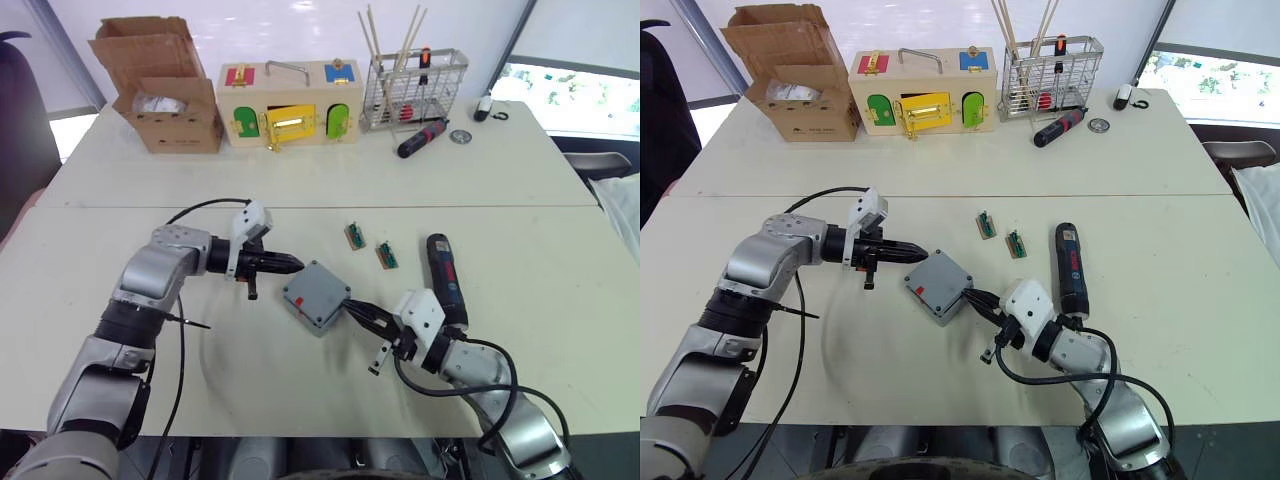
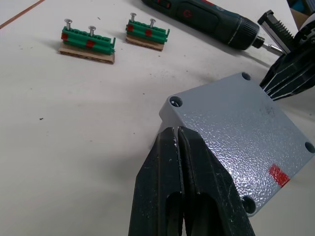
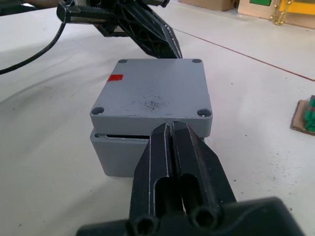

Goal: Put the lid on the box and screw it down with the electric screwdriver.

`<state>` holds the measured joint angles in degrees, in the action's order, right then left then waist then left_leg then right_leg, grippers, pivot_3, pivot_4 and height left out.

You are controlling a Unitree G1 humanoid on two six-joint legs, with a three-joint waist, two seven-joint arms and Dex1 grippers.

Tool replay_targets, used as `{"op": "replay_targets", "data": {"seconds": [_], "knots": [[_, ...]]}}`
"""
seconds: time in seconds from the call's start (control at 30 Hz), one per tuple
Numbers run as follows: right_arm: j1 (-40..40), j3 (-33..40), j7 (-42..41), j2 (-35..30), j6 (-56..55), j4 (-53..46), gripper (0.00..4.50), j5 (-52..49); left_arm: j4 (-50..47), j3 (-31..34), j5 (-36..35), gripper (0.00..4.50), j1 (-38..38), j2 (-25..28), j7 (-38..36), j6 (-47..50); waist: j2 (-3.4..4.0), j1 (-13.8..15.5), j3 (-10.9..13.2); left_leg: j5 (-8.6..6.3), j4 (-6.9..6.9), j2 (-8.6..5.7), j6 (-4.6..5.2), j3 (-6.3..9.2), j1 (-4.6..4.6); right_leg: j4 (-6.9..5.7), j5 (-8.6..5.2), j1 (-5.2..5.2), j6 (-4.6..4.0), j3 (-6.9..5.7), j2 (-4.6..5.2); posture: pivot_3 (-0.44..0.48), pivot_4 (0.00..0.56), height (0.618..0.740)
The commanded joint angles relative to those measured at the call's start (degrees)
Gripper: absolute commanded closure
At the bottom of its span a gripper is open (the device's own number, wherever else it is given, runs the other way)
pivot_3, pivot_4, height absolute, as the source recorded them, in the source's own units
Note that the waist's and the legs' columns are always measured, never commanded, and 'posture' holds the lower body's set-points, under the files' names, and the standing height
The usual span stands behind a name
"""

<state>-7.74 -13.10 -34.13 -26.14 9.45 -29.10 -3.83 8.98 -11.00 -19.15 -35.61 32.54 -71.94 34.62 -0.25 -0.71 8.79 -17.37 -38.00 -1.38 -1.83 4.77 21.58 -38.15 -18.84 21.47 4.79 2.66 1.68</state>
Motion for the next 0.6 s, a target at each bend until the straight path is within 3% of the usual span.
{"op": "replay_targets", "data": {"seconds": [0.03, 0.6], "knots": [[0.48, 0.67, 0.54, 0.82, -0.12, -3.99, 4.46, -1.62, -2.45, -0.46, -1.23, 4.46, 0.23, -0.6, -0.75, 0.11, 0.0, 0.0, 0.0, 0.0, 0.0, 0.0, 0.0, 0.0, 0.0, 0.0, 0.0, 0.0, 0.0, 0.0, 0.0, 0.0, 0.15, 0.74], [-0.63, -0.95, 0.03, 0.53, 0.27, -4.33, 4.46, -1.46, -2.55, -0.71, -0.92, 4.46, 0.71, -0.48, -0.45, 0.14, 0.01, 0.05, 0.0, 0.0, 0.0, 0.0, 0.0, -0.01, 0.0, 0.0, 0.0, -0.01, 0.0, 0.0, 0.0, 0.0, 0.15, 0.74]]}}
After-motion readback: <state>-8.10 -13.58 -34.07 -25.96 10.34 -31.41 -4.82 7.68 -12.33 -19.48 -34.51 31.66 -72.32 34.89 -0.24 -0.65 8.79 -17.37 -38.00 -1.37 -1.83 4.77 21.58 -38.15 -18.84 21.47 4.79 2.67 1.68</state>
